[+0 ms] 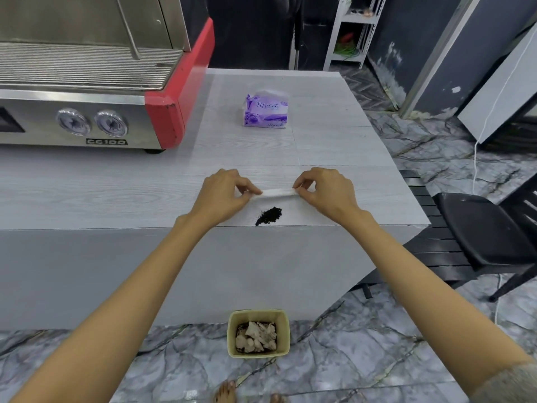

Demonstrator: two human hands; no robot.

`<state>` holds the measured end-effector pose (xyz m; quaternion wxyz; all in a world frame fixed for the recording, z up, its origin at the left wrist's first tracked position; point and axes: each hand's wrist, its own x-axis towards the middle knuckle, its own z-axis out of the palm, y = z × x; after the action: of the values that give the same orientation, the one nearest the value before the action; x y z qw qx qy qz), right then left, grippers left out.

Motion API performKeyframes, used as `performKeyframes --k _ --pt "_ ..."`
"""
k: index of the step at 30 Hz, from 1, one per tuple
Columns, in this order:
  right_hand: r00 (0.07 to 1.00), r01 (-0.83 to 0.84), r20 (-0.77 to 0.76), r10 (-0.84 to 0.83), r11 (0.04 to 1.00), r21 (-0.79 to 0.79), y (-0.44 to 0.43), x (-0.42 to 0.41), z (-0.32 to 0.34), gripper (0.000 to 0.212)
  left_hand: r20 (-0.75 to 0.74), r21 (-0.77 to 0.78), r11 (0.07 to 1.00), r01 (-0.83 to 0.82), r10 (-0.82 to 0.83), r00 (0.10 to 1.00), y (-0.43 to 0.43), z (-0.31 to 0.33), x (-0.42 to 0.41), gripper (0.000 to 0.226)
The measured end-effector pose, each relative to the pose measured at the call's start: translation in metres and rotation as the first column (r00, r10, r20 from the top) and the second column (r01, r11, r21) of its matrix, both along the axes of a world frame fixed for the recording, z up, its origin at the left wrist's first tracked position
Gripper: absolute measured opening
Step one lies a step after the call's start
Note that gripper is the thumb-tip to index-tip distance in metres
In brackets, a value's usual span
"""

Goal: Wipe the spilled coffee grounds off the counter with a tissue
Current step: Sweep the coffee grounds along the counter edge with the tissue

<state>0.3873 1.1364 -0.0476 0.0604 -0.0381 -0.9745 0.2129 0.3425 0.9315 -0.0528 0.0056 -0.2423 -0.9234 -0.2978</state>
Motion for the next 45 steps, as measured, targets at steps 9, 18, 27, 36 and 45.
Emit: performKeyframes --k 9,18,27,36,45 --pt "0.997 0.082 -0.013 -0.082 0.997 0.002 -0.013 0.028 -0.014 0.018 -0.038 -0.179 0.982 0.051 -0.059 0.998 0.01 -0.005 -0.007 0.021" --pt "0.998 0.065 0.003 -0.065 0.997 -0.04 -0.037 0.039 -0.015 0.017 -0.039 -0.224 0.972 0.07 -0.081 0.996 -0.013 -0.005 0.002 0.021" --pt "0.998 0.058 0.017 -0.057 0.998 -0.038 -0.046 0.046 -0.011 0.016 -0.025 -0.201 0.974 0.104 -0.111 0.993 -0.032 -0.005 0.013 0.021" --pt "1.0 0.0 -0.001 0.0 0.999 -0.033 -0.048 0.052 -0.012 0.015 -0.032 -0.182 0.977 0.11 -0.118 0.993 -0.045 -0.009 0.022 0.023" --pt "0.999 -0.042 -0.028 0.041 0.998 -0.047 -0.045 0.035 -0.002 0.013 -0.032 -0.08 0.994 0.079 -0.081 0.996 -0.051 -0.006 0.02 0.021"
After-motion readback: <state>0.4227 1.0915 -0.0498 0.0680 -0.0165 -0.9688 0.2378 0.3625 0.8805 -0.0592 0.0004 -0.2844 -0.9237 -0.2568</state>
